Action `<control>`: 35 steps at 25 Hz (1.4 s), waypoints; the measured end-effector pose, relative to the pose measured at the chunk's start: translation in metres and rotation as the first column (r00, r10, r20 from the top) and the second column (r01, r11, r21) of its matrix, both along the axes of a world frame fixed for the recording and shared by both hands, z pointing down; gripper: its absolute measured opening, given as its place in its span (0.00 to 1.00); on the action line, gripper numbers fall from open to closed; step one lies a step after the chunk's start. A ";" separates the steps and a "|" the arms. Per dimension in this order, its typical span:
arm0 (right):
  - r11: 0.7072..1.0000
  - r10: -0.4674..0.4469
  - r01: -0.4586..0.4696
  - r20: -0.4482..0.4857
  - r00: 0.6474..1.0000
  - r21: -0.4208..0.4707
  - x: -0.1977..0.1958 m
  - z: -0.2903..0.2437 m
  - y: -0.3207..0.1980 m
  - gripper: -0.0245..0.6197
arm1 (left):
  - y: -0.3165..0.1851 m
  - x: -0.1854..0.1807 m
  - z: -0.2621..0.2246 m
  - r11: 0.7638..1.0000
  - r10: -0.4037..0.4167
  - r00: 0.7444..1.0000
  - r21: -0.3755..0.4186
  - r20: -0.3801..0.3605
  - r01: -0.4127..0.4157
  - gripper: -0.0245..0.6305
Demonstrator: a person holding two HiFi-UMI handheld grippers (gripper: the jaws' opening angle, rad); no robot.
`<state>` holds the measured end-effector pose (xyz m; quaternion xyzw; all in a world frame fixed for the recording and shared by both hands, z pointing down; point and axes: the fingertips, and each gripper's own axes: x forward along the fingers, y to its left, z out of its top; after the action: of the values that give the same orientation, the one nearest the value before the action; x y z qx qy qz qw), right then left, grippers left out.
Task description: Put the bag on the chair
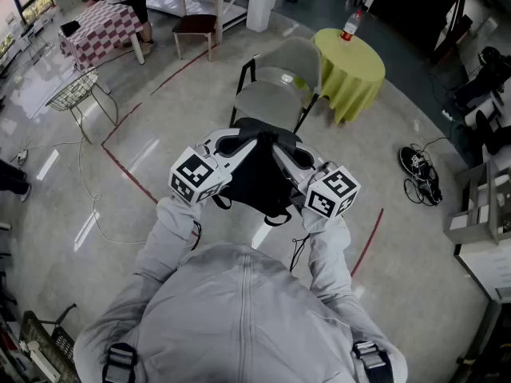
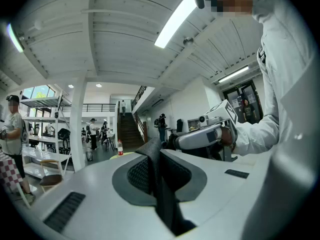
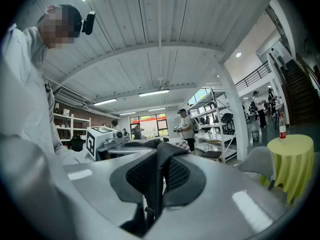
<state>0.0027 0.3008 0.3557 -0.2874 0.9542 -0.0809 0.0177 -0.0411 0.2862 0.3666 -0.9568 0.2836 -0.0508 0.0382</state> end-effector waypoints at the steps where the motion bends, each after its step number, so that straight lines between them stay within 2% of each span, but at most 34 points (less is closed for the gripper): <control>1: 1.000 -0.005 0.005 0.009 1.000 -0.002 0.002 0.000 0.000 0.09 | 0.000 0.000 0.000 1.000 0.003 1.000 0.004 -0.002 -0.003 0.08; 6: 1.000 -0.008 0.009 0.043 0.999 -0.015 0.017 0.001 -0.002 0.09 | 0.001 0.002 0.004 1.000 0.003 1.000 0.009 -0.004 -0.003 0.08; 16: 0.999 -0.044 0.044 0.019 0.999 -0.027 0.035 0.018 -0.012 0.10 | -0.011 0.021 0.017 0.998 -0.066 0.998 -0.014 0.003 0.066 0.08; 20: 0.997 -0.073 0.072 -0.015 0.997 -0.020 0.044 0.024 -0.016 0.10 | -0.014 0.021 0.022 0.997 -0.062 0.998 -0.042 -0.030 0.061 0.08; 24: 0.995 -0.093 0.093 -0.005 0.996 -0.033 0.046 0.029 -0.025 0.09 | -0.018 0.022 0.027 0.998 -0.036 0.999 -0.044 -0.030 0.035 0.08; 30: 0.994 -0.095 0.094 -0.006 0.996 -0.046 0.048 0.043 -0.063 0.09 | -0.055 0.017 0.040 0.999 -0.015 0.999 -0.049 -0.032 0.014 0.08; 35: 0.997 -0.060 0.059 -0.015 0.998 -0.059 0.050 0.047 -0.122 0.09 | -0.116 0.017 0.045 0.998 0.010 0.999 -0.059 -0.048 -0.013 0.08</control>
<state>0.0528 0.1790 0.4030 -0.2601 0.9596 -0.1069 -0.0009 -0.0243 0.1703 0.4116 -0.9601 0.2773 -0.0362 0.0035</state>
